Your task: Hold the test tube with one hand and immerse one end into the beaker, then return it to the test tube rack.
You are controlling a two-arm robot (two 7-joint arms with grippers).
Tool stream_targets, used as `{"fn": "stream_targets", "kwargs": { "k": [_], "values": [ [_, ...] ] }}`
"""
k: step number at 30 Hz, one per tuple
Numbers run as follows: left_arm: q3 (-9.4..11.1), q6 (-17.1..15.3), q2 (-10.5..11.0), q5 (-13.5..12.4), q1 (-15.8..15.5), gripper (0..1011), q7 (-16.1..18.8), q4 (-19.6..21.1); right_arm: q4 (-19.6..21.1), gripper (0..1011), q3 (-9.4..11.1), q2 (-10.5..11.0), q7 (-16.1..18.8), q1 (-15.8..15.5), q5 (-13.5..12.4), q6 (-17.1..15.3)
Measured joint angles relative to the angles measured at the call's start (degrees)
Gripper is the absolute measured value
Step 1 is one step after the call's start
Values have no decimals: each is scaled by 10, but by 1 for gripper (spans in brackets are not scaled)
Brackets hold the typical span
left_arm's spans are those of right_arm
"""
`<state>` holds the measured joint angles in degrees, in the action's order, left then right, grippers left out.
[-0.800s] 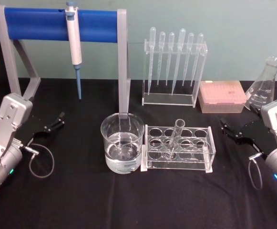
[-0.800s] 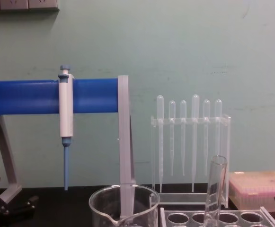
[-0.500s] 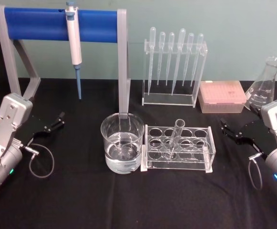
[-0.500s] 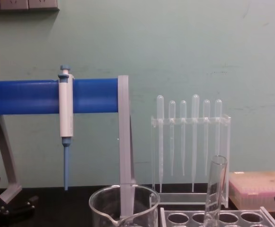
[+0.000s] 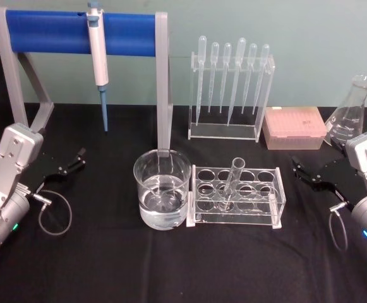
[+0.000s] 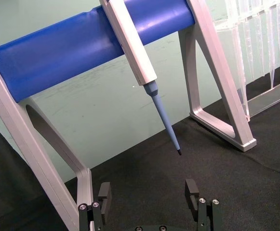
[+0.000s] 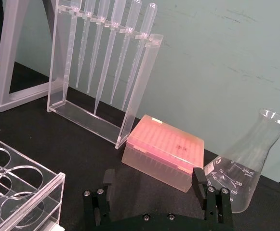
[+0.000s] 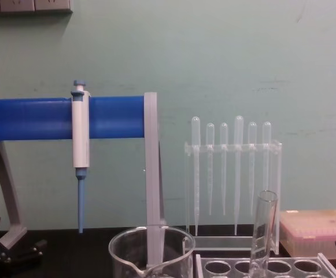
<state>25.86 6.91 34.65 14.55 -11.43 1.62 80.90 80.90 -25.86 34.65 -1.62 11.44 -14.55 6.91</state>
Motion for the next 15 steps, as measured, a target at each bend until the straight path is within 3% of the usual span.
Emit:
{"fn": "stream_targets", "kwargs": {
  "k": [15],
  "values": [
    [0,0,0,0,0,1000,0,0,0,1003,0,0,0,0,0,0]
  ]
}}
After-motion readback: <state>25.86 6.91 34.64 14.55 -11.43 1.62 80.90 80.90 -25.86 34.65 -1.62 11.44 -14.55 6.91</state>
